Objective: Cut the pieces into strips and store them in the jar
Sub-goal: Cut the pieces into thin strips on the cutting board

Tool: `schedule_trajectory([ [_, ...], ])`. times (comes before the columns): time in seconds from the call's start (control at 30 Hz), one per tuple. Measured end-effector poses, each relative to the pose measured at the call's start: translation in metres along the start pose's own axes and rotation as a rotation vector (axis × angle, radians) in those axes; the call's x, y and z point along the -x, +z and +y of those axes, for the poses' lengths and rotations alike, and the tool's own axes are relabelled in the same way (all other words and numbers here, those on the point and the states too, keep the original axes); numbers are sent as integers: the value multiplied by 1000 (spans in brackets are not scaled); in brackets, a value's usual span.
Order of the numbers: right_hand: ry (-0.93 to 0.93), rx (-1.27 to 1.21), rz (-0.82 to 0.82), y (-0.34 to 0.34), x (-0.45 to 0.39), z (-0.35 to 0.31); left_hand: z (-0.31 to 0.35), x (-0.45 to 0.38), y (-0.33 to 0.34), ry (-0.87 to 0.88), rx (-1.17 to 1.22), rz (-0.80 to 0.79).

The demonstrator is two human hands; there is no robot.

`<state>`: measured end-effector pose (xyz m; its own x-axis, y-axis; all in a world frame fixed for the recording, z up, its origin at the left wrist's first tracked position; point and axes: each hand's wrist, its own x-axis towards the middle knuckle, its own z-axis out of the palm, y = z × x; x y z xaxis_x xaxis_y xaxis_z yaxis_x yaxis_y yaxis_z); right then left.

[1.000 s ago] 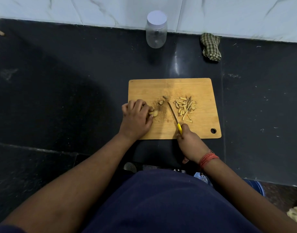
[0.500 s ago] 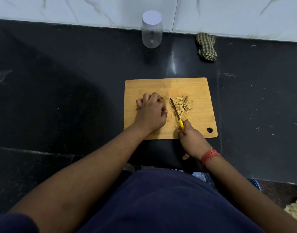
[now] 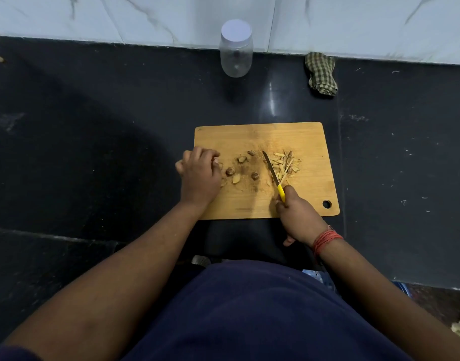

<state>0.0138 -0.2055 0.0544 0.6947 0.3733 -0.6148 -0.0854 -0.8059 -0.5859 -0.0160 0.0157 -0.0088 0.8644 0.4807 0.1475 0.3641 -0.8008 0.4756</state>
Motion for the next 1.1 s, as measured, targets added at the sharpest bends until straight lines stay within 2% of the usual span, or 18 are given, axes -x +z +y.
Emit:
schedule_trajectory([
  [0.13,-9,1,-7,0,-7,-7,-24,1,-9,-40,-5,-48],
  [0.33,-29,9,-19,0,-14,-17,-27,3,-14,46,-48,-114],
  [0.57,-23,-1,-20,-1,-12,-18,-26,12,-16,304,-51,-130],
  [0.7,-18,12,-11,-3,-10,-17,-19,13,-12,375,-104,-176],
  [1.0,-13,7,-2,-6,-10,-11,-16,13,-7,365,-105,-175],
  [1.1,-3,10,-6,-7,-11,-9,-8,11,-6,412,-144,-195],
])
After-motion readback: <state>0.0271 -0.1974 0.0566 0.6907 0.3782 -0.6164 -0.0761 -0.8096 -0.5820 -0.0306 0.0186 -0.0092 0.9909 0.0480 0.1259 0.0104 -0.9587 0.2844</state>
